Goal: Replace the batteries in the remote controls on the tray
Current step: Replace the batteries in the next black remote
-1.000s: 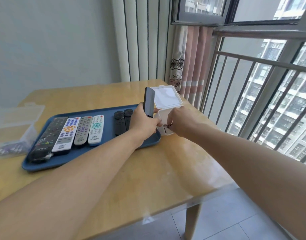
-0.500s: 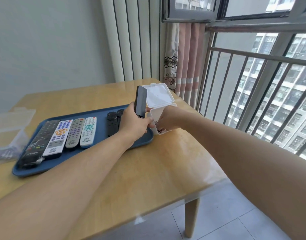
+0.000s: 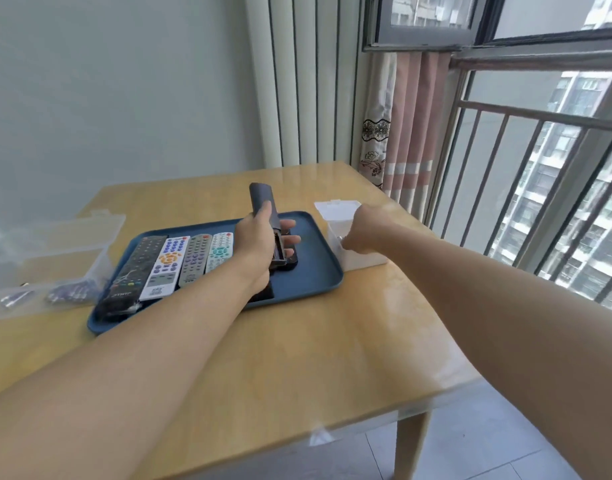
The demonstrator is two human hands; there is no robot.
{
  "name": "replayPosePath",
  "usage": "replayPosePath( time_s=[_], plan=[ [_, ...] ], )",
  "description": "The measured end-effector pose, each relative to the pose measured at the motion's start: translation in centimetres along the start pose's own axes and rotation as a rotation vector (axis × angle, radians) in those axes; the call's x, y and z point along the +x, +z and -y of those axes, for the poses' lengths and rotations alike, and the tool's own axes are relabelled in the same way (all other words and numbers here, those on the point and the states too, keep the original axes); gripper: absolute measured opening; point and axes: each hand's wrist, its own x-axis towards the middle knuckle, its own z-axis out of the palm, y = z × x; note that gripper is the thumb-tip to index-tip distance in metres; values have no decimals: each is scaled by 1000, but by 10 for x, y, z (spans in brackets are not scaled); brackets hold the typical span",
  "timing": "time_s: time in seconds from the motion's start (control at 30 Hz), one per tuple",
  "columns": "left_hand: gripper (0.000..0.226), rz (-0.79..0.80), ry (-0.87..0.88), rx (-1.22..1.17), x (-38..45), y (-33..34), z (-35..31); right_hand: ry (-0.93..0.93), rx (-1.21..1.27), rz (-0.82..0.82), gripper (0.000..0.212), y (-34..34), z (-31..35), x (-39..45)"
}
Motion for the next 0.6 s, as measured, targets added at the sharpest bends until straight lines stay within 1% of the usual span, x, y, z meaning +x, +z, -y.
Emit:
replayPosePath(
  time_s=[0.07,0.2,0.23,0.27,0.3,0.33,0.37,0.4,0.43,0.5,0.53,0.57,0.6],
  plan=[
    [33,11,-58,-93,-1,-18,-5,17,6,-29,30,-1,1,5],
    [35,43,-107,-223,-1,-56,-13,0,27,-147,25,-9,2,13],
    [34,53,-116,-250,-1,-66,-13,-32,83,-198,24,-14,5,15],
    [34,72,-121,-258,-1,-71,-14,-65,191,-248,19,-21,8,12],
    [35,87,-116,-242,-1,-79,-15,-100,345,-279,14,-26,15,10],
    [36,100,-105,-203,-1,-85,-15,-127,556,-276,10,-30,24,5],
    [37,109,-88,-159,-1,-90,-15,-153,804,-210,9,-33,34,-2],
    [38,105,-71,-128,-1,-95,-14,-182,1027,-86,6,-31,47,-8],
    [40,95,-55,-110,-1,-99,-12,-206,1191,68,5,-27,57,-12],
    [45,72,-19,-123,0,-105,-4,-197,1392,382,11,-9,79,-16],
    [47,63,-4,-146,1,-108,0,-179,1465,505,13,3,91,-16],
    [48,62,1,-173,1,-110,4,-156,1539,589,12,13,99,-15],
    [48,68,6,-191,2,-111,6,-140,1599,641,10,22,108,-16]
  ],
)
